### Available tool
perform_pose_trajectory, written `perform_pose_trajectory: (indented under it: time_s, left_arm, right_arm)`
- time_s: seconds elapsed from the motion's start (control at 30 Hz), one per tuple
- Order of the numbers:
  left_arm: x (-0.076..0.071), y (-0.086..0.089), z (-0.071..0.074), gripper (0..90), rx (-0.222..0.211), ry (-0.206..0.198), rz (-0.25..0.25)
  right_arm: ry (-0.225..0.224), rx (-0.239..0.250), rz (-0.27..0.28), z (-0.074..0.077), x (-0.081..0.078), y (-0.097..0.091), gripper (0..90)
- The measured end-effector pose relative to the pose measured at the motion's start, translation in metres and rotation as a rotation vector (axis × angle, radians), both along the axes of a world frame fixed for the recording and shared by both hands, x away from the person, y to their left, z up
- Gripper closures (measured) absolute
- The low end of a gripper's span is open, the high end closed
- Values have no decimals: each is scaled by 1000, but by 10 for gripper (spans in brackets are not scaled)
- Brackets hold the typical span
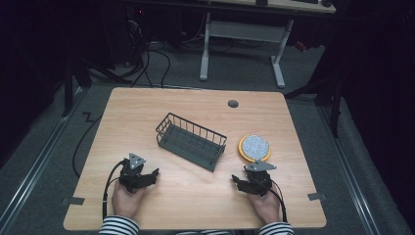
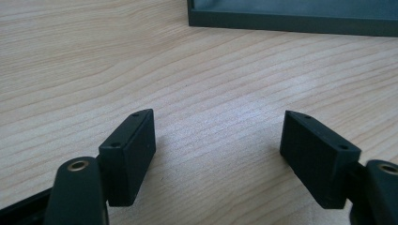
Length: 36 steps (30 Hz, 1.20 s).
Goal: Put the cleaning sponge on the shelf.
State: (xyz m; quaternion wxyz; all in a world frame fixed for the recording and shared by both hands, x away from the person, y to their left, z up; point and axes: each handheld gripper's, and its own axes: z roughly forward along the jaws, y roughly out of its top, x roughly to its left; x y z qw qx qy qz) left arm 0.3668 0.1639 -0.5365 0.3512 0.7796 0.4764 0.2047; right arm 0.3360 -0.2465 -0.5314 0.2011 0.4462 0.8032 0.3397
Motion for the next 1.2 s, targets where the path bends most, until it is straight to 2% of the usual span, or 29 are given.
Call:
perform_pose_trajectory:
  time_s: [0.23,0.4,0.47,0.53,0.63,0.8,0.9,0.97,1.0,1.07,1.1,1.13,1.2]
  left_arm:
    - [0,0,0,266,-3,2,-5]
    - [1,0,0,215,2,9,-31]
    - [1,1,0,229,2,5,-27]
    - [0,3,1,290,-1,4,-17]
    - [1,4,1,305,-2,7,-11]
    - [5,6,5,351,-2,30,-17]
    - [9,10,12,385,5,25,-29]
    - [14,16,20,391,-7,33,-30]
    - [14,16,20,397,-7,33,-30]
    - [21,20,33,404,-31,37,-41]
    - [21,20,33,406,-31,37,-41]
    - [27,22,44,406,-33,34,-56]
    - [31,22,50,403,-38,31,-63]
  right_arm:
    - [1,1,-5,0,0,0,365]
    - [2,2,-5,0,0,0,362]
    - [2,2,-6,0,0,0,362]
    - [2,2,-6,0,0,0,362]
    - [2,2,-7,0,0,0,362]
    - [2,2,-7,0,0,0,362]
    - [1,2,-7,0,0,0,362]
    - [1,2,-7,0,0,0,361]
    - [1,2,-7,0,0,0,361]
    - [1,2,-6,0,0,0,361]
    - [1,2,-6,0,0,0,361]
    - [2,2,-7,0,0,0,361]
    - [2,2,-7,0,0,0,361]
